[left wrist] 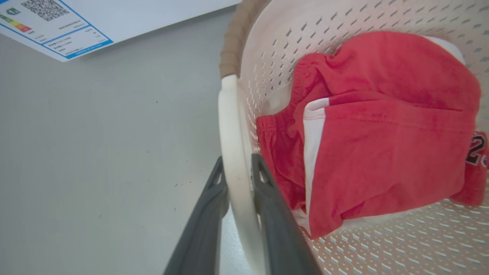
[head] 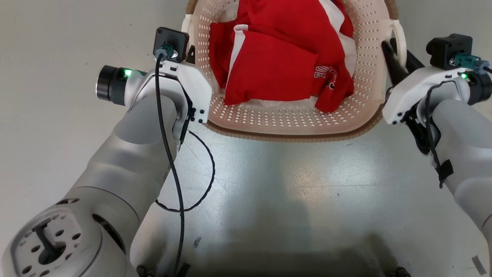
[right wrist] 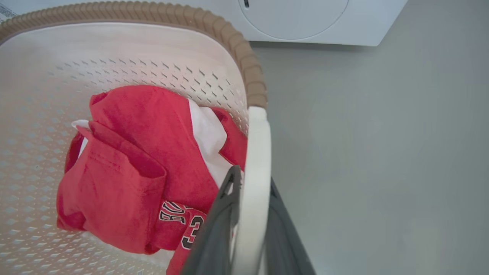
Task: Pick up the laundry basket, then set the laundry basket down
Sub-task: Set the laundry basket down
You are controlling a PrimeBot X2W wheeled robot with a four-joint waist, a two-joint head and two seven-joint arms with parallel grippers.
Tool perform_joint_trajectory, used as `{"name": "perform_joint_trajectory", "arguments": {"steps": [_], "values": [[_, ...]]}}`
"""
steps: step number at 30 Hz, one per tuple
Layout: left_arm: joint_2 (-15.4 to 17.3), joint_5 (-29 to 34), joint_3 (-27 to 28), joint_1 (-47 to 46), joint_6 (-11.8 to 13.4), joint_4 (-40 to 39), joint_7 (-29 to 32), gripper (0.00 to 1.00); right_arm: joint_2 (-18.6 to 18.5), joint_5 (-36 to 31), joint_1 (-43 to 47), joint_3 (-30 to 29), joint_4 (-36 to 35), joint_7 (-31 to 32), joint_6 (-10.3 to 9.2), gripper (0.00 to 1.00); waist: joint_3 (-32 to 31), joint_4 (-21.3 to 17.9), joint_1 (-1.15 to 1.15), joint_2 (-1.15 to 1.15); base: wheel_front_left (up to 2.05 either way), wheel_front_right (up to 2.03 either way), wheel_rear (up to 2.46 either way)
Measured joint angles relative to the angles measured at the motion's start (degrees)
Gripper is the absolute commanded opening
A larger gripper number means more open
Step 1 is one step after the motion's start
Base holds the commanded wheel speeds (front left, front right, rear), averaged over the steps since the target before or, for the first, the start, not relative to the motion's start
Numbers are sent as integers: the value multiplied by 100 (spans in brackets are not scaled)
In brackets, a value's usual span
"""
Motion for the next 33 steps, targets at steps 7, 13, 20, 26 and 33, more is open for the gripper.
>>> {"name": "perform_joint_trajectory", "arguments": {"steps": [7, 13, 20, 26, 33], "values": [[75, -64, 65, -26, 135, 30, 7, 100, -93, -482, -79, -446, -71, 0, 16, 100, 77, 18, 0, 0, 0, 0, 0], [73, -124, 70, -26, 187, 7, 49, 100, -74, -959, -52, -960, -259, -1, 16, 100, 68, 5, 0, 0, 0, 0, 0], [74, -204, 79, -25, 200, -13, 15, 100, 25, -1327, 166, -1370, -379, -1, 16, 100, -42, -27, 0, 0, 0, 0, 0], [71, -252, 169, 38, 200, -120, -153, 100, 53, -1763, 465, -1822, -657, -2, 16, 100, -315, -45, 0, 0, 0, 0, 0], [105, -181, 478, 233, 200, -325, -178, 100, 63, -2198, 749, -2273, -886, -1, 16, 100, -747, -58, 0, 0, 0, 0, 0]]}}
